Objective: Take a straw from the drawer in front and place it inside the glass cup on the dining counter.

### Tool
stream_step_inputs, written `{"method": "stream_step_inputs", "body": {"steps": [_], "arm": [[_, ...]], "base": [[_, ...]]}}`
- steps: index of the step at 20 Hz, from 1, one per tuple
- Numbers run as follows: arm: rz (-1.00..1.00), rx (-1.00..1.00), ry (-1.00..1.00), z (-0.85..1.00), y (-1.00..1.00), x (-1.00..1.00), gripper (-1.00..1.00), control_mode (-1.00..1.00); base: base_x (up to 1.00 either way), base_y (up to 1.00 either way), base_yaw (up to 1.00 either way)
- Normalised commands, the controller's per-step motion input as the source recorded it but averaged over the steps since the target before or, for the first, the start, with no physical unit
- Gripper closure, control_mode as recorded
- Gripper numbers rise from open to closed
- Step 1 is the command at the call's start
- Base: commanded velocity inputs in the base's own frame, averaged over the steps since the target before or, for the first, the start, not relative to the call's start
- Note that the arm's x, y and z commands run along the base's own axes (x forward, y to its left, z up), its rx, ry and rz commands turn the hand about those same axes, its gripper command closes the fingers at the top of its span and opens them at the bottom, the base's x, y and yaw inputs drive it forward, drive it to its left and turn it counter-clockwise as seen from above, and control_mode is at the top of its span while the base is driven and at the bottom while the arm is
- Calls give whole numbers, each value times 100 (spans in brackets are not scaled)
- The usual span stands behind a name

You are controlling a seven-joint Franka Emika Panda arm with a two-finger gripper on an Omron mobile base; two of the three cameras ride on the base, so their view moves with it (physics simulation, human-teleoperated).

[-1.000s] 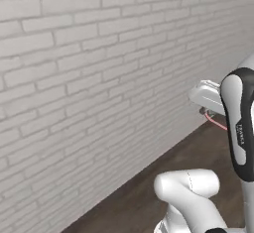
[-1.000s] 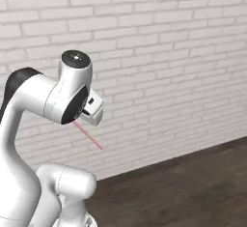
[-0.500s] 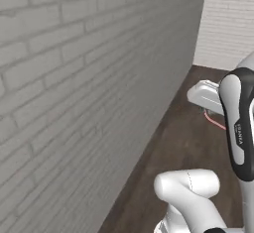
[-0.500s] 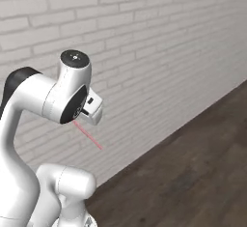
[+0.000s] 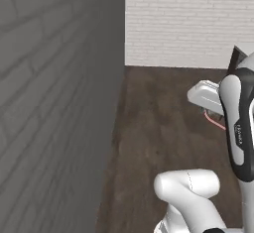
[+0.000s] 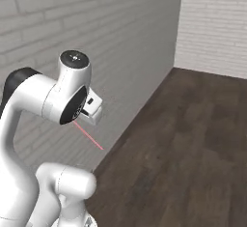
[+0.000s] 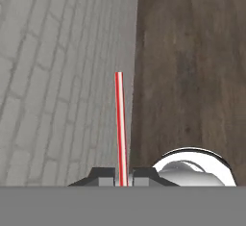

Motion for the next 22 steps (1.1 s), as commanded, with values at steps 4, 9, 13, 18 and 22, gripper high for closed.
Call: {"method": "stream_step_inputs", "body": {"steps": [4,9,13,18,22], "arm": [[0,0,0,0,0,0,100,100],[0,0,0,0,0,0,100,100],[0,0,0,0,0,0,100,100],[0,0,0,0,0,0,100,100],[0,0,0,0,0,0,100,100]], "base": [[87,14,-60],[90,15,-58],[98,26,-54],[100,44,-49],[100,51,-51]]}}
